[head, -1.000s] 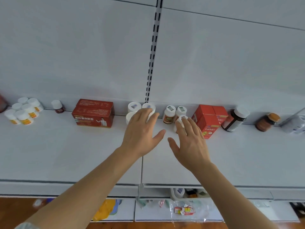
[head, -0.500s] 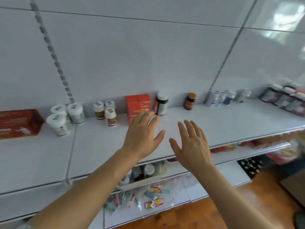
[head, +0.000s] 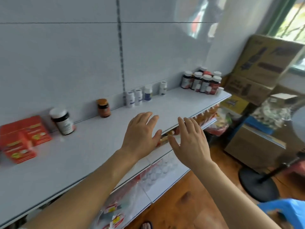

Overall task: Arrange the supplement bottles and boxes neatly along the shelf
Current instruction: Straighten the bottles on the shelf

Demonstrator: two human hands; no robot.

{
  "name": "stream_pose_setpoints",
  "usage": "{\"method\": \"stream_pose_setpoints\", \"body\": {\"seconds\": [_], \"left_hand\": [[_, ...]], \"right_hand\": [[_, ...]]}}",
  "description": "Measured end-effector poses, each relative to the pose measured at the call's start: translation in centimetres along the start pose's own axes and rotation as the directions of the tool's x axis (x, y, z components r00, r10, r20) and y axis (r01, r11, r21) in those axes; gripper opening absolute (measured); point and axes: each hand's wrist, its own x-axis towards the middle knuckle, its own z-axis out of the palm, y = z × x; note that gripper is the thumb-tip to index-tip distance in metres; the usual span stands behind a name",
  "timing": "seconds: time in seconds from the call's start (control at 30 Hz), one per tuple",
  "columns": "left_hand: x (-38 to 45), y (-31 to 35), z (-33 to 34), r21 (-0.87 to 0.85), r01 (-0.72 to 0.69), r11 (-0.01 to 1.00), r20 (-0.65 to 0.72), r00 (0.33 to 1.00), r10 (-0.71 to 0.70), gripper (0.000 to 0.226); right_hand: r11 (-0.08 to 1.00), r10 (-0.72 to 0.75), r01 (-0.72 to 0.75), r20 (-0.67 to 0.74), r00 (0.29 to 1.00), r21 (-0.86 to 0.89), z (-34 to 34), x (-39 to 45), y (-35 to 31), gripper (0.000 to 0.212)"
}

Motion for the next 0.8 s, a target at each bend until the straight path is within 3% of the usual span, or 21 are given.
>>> {"method": "stream_pose_setpoints", "body": {"seconds": [0.37, 0.6, 0.8], "left_hand": [[18.8, 9.2, 11.1, -0.124, -0.174, 0.977, 0.01, 0.984, 0.177, 0.049], [26.3, 13.4, 17.7, -0.16, -0.193, 0.968, 0.086, 0.974, 0.209, 0.046], [32.8, 17.0, 23.6, -0.149, -0.135, 0.98, 0.112, 0.982, 0.152, 0.047]], "right_hand": [[0.979, 0.177, -0.18, -0.042, 0.983, -0.099, 0.0, 10.1, 16.8, 0.071], [0.973, 0.222, -0.224, -0.042, 0.974, -0.062, 2.0, 14.8, 25.7, 0.064], [0.98, 0.196, -0.196, -0.009, 0.981, -0.021, 4.9, 19.8, 34.6, 0.065]]}}
